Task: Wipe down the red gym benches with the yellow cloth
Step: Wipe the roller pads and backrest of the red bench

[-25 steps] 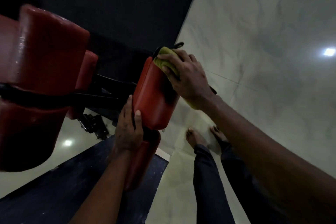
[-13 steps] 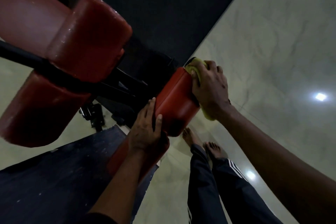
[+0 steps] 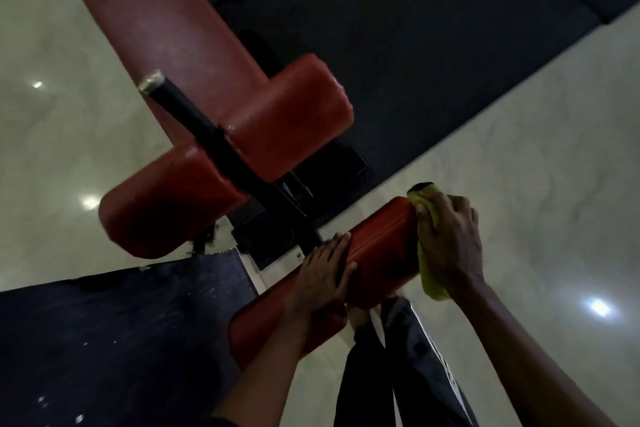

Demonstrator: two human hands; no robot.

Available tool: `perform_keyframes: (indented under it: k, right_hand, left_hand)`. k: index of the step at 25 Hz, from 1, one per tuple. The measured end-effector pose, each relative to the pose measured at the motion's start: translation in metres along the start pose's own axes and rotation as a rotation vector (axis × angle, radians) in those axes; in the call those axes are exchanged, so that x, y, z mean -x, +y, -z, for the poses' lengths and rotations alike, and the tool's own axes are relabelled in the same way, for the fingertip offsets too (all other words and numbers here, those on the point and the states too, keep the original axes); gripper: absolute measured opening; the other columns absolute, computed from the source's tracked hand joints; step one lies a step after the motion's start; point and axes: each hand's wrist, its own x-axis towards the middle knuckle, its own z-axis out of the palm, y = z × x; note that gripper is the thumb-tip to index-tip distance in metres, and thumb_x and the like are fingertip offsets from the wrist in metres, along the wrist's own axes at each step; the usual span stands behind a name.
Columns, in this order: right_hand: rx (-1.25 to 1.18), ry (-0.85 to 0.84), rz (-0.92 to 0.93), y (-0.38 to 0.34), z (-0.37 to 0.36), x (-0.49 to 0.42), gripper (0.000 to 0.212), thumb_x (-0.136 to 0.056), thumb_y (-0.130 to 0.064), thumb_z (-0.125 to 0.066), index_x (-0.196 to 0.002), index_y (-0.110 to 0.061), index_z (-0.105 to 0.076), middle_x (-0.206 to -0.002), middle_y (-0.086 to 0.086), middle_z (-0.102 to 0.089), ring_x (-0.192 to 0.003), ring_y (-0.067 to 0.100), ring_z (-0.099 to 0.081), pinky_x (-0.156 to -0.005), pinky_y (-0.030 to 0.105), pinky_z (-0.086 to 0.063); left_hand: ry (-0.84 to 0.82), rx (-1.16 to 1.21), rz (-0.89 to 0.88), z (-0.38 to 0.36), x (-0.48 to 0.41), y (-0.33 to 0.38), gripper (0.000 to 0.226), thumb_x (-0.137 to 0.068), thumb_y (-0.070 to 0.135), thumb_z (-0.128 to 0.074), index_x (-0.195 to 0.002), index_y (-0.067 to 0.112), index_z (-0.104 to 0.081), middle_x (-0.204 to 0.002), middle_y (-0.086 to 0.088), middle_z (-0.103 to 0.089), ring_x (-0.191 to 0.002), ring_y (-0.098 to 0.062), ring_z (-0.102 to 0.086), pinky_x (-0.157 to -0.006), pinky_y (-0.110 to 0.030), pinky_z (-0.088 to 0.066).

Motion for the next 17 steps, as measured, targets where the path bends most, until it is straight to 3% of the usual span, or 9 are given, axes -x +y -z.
perform_keyframes:
  k: [2, 3, 6, 8, 11, 15, 17]
  right_hand:
    - [-0.03, 0.002, 0.124, -0.038, 0.009, -0.015, 0.039, -0.102, -0.041, -0.048, -0.138, -0.026, -0.053, -0.123, 0.009, -0.051, -0.112, 0.024, -0.047, -0.083, 0.036, -0.042]
    - [-0.049, -0.003, 0.186, -0.061, 0.013, -0.023, 0.039, -0.103, -0.041, -0.048, -0.139, -0.027, -0.053, -0.123, 0.007, -0.052, -0.111, 0.021, -0.047, -0.083, 0.033, -0.04]
    - [-0.11, 0.009, 0.349, -0.128, 0.02, -0.045, 0.039, -0.102, -0.043, -0.051, -0.139, -0.03, -0.053, -0.123, 0.003, -0.052, -0.106, 0.014, -0.045, -0.082, 0.03, -0.041]
    - [-0.15, 0.03, 0.428, -0.167, 0.022, -0.056, 0.038, -0.101, -0.045, -0.052, -0.137, -0.033, -0.054, -0.124, 0.001, -0.052, -0.108, 0.015, -0.045, -0.082, 0.031, -0.042]
    - [-0.159, 0.014, 0.559, -0.215, 0.019, -0.06, 0.038, -0.101, -0.047, -0.054, -0.136, -0.035, -0.055, -0.126, 0.0, -0.051, -0.113, 0.017, -0.046, -0.088, 0.032, -0.043]
    - [-0.126, -0.027, 0.775, -0.259, -0.008, -0.05, 0.038, -0.101, -0.044, -0.055, -0.137, -0.033, -0.057, -0.129, 0.0, -0.052, -0.107, 0.021, -0.048, -0.089, 0.037, -0.046]
    - [-0.106, -0.074, 0.84, -0.28, -0.03, -0.046, 0.039, -0.1, -0.043, -0.055, -0.137, -0.032, -0.058, -0.13, 0.002, -0.052, -0.111, 0.023, -0.048, -0.089, 0.042, -0.047]
  left_hand:
    - [0.059, 0.073, 0.02, 0.015, 0.001, 0.004, 0.085, -0.093, 0.074, 0.006, -0.159, 0.029, -0.023, -0.165, 0.004, -0.025, -0.151, -0.016, -0.026, -0.121, -0.031, -0.001]
    - [0.147, 0.088, 0.026, 0.027, 0.002, 0.006, 0.079, -0.098, 0.07, -0.002, -0.157, 0.025, -0.03, -0.164, 0.003, -0.028, -0.15, -0.016, -0.028, -0.121, -0.028, 0.001]
    - [0.553, 0.091, 0.059, 0.066, 0.006, -0.003, 0.054, -0.105, 0.042, -0.038, -0.151, 0.014, -0.043, -0.16, -0.006, -0.036, -0.148, -0.02, -0.031, -0.122, -0.032, -0.009]
    - [0.802, 0.044, 0.125, 0.096, 0.009, -0.018, 0.049, -0.102, 0.029, -0.048, -0.147, 0.009, -0.048, -0.157, -0.011, -0.038, -0.147, -0.024, -0.032, -0.121, -0.04, -0.019]
    - [1.068, 0.068, 0.304, 0.144, 0.026, -0.044, 0.048, -0.1, 0.024, -0.053, -0.146, 0.009, -0.048, -0.156, -0.014, -0.038, -0.146, -0.026, -0.032, -0.12, -0.038, -0.019]
    - [1.059, 0.268, 0.649, 0.183, 0.046, -0.094, 0.063, -0.1, 0.04, -0.036, -0.155, 0.01, -0.034, -0.161, -0.016, -0.028, -0.149, -0.032, -0.025, -0.121, -0.045, -0.016]
    - [1.004, 0.38, 0.703, 0.19, 0.052, -0.12, 0.064, -0.1, 0.04, -0.034, -0.156, 0.009, -0.032, -0.162, -0.015, -0.027, -0.148, -0.033, -0.027, -0.121, -0.048, -0.019]
